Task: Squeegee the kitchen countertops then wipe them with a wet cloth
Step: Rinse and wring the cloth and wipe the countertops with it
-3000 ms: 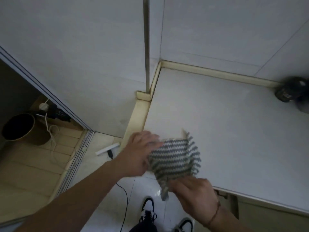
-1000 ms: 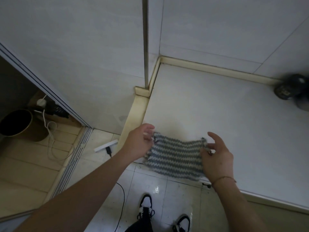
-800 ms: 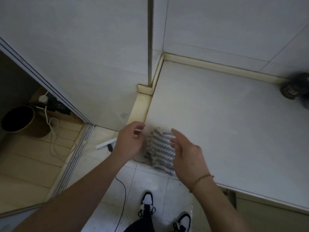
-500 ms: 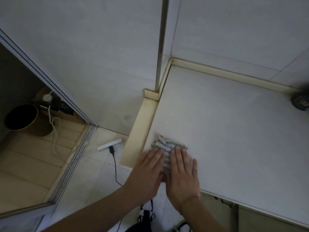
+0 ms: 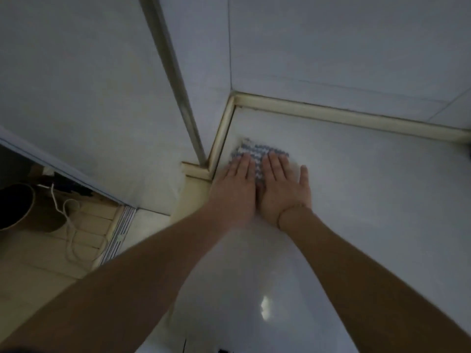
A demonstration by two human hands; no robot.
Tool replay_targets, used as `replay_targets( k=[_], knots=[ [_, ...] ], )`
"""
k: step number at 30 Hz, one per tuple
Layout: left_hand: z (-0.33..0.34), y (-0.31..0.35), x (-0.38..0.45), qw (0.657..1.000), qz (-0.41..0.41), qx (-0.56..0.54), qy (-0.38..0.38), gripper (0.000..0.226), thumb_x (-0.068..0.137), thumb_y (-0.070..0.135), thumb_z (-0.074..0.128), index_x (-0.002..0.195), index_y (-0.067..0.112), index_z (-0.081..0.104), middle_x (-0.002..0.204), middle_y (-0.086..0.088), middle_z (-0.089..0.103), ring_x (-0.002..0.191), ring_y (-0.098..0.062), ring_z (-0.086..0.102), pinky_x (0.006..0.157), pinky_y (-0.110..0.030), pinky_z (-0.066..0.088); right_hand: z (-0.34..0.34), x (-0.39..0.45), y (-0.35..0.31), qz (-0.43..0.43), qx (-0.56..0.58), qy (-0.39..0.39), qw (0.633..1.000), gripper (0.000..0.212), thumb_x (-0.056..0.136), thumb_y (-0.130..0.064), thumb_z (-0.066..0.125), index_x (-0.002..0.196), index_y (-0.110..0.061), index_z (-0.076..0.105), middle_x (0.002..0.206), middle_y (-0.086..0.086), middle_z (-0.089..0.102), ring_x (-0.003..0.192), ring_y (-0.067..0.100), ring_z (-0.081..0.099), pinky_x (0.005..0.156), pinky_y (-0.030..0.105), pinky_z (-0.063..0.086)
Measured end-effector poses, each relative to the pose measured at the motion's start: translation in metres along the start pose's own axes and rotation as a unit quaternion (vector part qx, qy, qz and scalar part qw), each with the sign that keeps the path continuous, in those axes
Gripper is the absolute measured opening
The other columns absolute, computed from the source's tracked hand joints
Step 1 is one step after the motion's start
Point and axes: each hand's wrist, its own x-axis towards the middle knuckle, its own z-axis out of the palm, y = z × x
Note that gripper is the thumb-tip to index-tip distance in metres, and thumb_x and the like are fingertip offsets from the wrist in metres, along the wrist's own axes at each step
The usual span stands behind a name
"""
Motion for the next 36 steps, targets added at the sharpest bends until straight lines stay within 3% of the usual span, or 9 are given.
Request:
replay_targets(
  k=[6,9,13,19,23,26,28,32,36],
  knots=[
    [-0.037,-0.013,0.111,0.999,-0.026,0.031,-0.013,0.061,0.1,0.023,0.025,0.151,-0.002,0.003,0.159,-0.019,0.003,0.147,-0.031,0.007,0.12,-0.04,0.009,-0.033,0.118,0.032,-0.017,-0.011,0.008,1.0,0.061,0.1,-0.046,0.013,0.154,-0.025,-0.004,0.162,-0.008,-0.008,0.149,0.017,-0.009,0.118,0.054,-0.002],
    [-0.032,-0.018,0.129,0.999,-0.029,0.029,-0.004,0.061,0.1,0.023,0.025,0.151,-0.003,0.004,0.159,-0.021,0.004,0.147,-0.032,0.006,0.12,-0.039,0.008,-0.024,0.13,0.034,-0.027,0.004,0.04,0.999,0.058,0.1,-0.042,0.013,0.155,-0.026,0.0,0.163,-0.008,-0.004,0.149,0.018,-0.006,0.118,0.053,0.004],
    [-0.028,-0.019,0.117,1.0,-0.026,0.007,0.004,0.065,0.1,0.027,0.03,0.152,0.0,0.003,0.16,-0.018,0.001,0.148,-0.029,0.005,0.121,-0.036,0.007,-0.023,0.123,0.029,-0.025,0.031,0.024,0.999,0.059,0.099,-0.04,0.02,0.155,-0.029,0.002,0.163,-0.008,-0.004,0.15,0.019,-0.005,0.118,0.053,0.0],
    [0.018,-0.012,0.005,0.999,-0.006,0.051,-0.005,0.072,0.096,0.033,0.027,0.151,0.0,-0.006,0.159,-0.02,-0.007,0.147,-0.032,-0.006,0.121,-0.041,0.002,0.007,0.015,-0.003,-0.048,0.037,-0.008,0.998,0.06,0.099,-0.044,0.02,0.154,-0.028,0.002,0.163,-0.007,-0.004,0.149,0.02,-0.008,0.117,0.055,-0.002],
    [0.052,-0.009,-0.121,1.0,0.014,0.008,0.007,0.074,0.086,0.035,0.012,0.149,-0.001,-0.002,0.158,-0.023,0.001,0.147,-0.037,-0.001,0.118,-0.048,0.016,0.044,-0.104,-0.04,-0.057,0.047,-0.005,0.997,0.066,0.091,-0.044,0.007,0.155,-0.026,0.007,0.163,-0.003,0.001,0.149,0.023,-0.007,0.116,0.055,-0.003],
    [0.062,0.006,-0.203,0.999,0.034,0.001,0.027,0.077,0.085,0.031,0.024,0.15,-0.005,0.002,0.156,-0.026,0.012,0.145,-0.04,0.01,0.115,-0.051,0.02,0.064,-0.182,-0.065,-0.046,0.08,0.002,0.996,0.068,0.083,-0.045,0.028,0.143,-0.018,0.045,0.152,0.005,0.04,0.143,0.029,0.029,0.11,0.057,0.015],
    [0.069,0.015,-0.24,0.998,0.049,-0.016,0.046,0.081,0.081,0.029,0.032,0.149,-0.005,0.004,0.15,-0.028,0.031,0.142,-0.04,0.024,0.112,-0.047,0.016,0.075,-0.215,-0.073,-0.059,0.092,0.0,0.994,0.07,0.075,-0.046,0.036,0.136,-0.014,0.053,0.142,0.005,0.053,0.135,0.03,0.039,0.105,0.058,0.021],
    [0.064,0.025,-0.26,0.998,0.033,-0.054,0.009,0.072,0.079,0.028,0.037,0.139,-0.009,0.026,0.139,-0.026,0.046,0.134,-0.039,0.036,0.113,-0.042,0.011,0.08,-0.234,-0.07,-0.085,0.073,-0.004,0.994,0.067,0.076,-0.048,0.038,0.134,-0.018,0.054,0.141,0.0,0.054,0.136,0.024,0.039,0.103,0.058,0.023],
    [0.059,0.059,-0.246,0.996,0.062,-0.063,0.008,0.065,0.082,0.037,0.038,0.133,-0.004,0.041,0.137,-0.026,0.05,0.128,-0.042,0.045,0.11,-0.044,0.015,0.083,-0.243,-0.033,-0.036,0.059,0.004,0.998,0.065,0.079,-0.051,0.037,0.132,-0.021,0.058,0.142,-0.004,0.052,0.14,0.021,0.032,0.105,0.058,0.021]
  ],
)
